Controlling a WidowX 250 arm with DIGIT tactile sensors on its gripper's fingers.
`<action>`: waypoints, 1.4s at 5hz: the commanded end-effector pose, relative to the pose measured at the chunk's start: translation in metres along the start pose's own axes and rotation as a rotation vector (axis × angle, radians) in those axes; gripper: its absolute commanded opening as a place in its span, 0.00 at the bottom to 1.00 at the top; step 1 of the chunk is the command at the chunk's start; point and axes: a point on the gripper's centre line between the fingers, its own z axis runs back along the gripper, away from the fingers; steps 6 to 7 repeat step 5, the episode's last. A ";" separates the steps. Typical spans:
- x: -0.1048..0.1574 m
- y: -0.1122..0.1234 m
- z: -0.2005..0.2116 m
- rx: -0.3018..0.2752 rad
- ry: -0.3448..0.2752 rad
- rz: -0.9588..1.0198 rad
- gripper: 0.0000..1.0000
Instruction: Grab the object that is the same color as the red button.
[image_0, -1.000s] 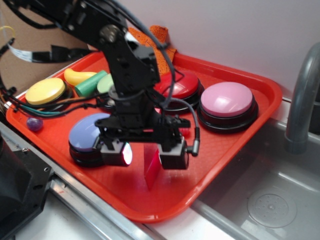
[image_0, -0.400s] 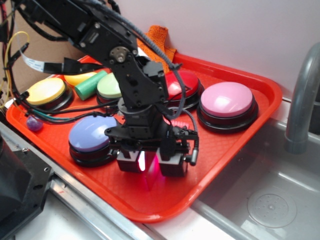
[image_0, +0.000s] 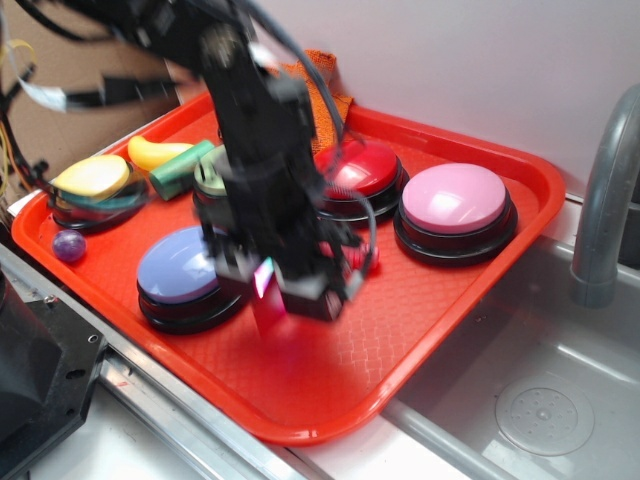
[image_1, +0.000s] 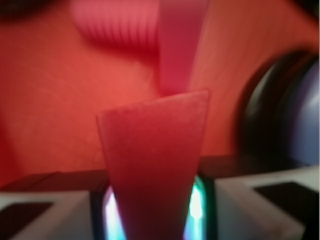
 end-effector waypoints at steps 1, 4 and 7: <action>0.043 0.052 0.073 0.018 -0.059 -0.140 0.00; 0.058 0.106 0.114 0.114 -0.119 -0.175 0.00; 0.063 0.105 0.111 0.140 -0.088 -0.177 0.00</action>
